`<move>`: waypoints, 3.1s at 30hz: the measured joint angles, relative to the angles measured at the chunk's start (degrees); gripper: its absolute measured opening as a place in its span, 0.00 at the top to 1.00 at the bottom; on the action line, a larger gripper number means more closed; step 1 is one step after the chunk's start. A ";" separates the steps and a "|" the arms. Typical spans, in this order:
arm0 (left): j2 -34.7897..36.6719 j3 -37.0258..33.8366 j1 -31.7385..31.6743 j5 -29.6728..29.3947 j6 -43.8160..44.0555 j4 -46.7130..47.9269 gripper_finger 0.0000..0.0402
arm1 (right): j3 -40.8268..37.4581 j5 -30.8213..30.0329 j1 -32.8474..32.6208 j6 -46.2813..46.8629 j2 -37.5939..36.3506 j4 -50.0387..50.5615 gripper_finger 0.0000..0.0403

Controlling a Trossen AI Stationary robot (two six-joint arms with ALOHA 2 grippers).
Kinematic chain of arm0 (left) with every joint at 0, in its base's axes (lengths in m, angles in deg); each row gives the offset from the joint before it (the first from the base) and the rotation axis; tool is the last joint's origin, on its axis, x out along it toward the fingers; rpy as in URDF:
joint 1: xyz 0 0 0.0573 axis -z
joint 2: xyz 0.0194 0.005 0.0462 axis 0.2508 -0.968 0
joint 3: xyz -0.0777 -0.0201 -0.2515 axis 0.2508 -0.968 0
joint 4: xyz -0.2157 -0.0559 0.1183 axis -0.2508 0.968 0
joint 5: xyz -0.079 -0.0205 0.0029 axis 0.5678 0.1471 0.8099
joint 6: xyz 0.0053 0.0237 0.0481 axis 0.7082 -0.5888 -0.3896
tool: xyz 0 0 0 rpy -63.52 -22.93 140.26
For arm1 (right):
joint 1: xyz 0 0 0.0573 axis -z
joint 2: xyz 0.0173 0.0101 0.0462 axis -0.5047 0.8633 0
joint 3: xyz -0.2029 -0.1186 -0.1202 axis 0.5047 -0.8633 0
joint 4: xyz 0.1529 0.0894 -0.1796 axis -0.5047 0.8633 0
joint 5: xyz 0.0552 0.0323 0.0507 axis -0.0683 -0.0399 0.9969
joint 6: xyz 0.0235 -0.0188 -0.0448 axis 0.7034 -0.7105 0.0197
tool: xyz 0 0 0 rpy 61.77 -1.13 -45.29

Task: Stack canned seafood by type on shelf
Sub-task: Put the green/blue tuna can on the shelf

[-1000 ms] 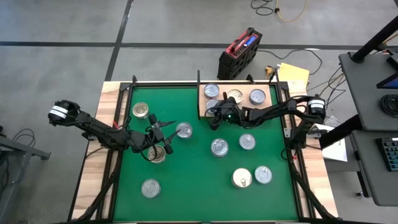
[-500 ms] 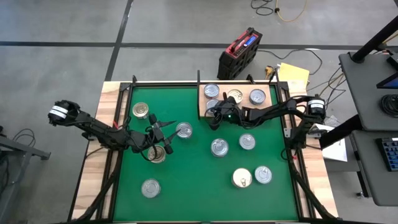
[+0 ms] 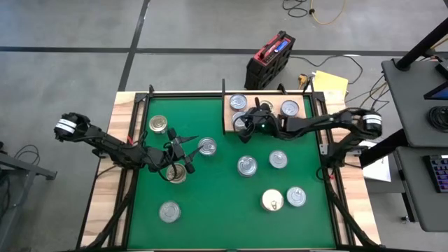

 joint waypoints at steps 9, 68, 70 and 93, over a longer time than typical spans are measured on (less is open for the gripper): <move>0.00 0.31 0.04 0.01 1.63 -0.14 0.55 | 3.06 -0.41 -0.11 10.28 -14.24 28.52 0.98; -35.11 58.40 12.00 23.44 57.81 103.62 0.55 | -5.71 -21.64 -44.52 31.28 -20.04 29.19 0.98; -36.50 60.51 12.34 21.40 56.14 103.61 0.55 | -5.71 -21.59 -45.28 31.27 -18.24 28.19 0.98; -39.82 64.70 12.31 4.36 30.36 79.07 0.55 | -5.71 -21.62 -45.35 35.16 -9.72 26.88 0.98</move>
